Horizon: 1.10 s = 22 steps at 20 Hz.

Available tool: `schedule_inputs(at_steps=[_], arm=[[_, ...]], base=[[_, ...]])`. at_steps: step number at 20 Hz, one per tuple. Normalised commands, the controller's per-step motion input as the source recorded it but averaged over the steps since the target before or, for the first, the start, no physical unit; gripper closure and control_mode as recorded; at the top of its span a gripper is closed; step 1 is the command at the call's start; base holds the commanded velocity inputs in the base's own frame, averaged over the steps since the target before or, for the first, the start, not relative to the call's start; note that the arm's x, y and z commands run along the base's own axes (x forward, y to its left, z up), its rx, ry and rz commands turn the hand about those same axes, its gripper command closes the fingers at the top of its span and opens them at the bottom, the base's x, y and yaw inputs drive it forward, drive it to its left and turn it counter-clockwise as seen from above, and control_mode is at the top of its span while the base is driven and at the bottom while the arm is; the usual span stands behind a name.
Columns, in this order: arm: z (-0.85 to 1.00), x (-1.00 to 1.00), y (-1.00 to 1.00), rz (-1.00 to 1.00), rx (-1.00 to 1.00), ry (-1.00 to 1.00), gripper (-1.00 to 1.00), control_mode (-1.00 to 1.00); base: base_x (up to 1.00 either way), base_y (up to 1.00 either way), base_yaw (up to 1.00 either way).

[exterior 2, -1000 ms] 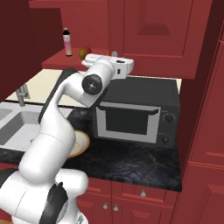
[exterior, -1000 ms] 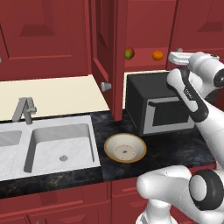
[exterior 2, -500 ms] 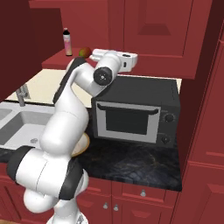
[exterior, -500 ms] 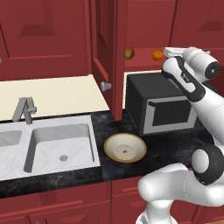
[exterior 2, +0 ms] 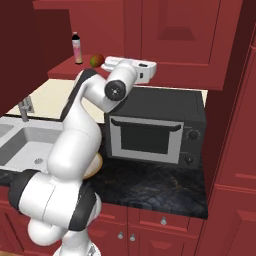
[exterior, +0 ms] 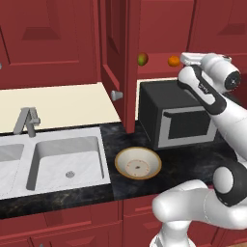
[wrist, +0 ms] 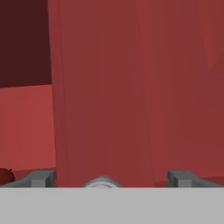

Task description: Open the cabinet. Pick the mango and tangerine from the cabinet and place them into the bowl. Then close the cabinet.

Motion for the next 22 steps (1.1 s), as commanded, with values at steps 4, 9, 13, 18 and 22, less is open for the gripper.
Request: schedule_inputs(at_steps=[4,9,13,18,22], arm=[[0.00,-0.02,-0.03,0.00,0.00,0.00,1.00,-1.00],[0.06,-0.27,-0.46,0.04,0.02,0.00,1.00,-1.00],[0.22,-0.62,-0.81,0.06,0.09,0.00,1.00,-1.00],[0.14,-0.76,-0.99,0.01,0.11,0.00,1.00,-1.00],[0.06,-0.73,-1.00,0.00,0.12,-0.01,1.00,-1.00]], base=[[0.00,0.00,0.00],[0.00,0.00,0.00],[0.00,0.00,0.00],[0.00,0.00,0.00],[0.00,0.00,0.00]])
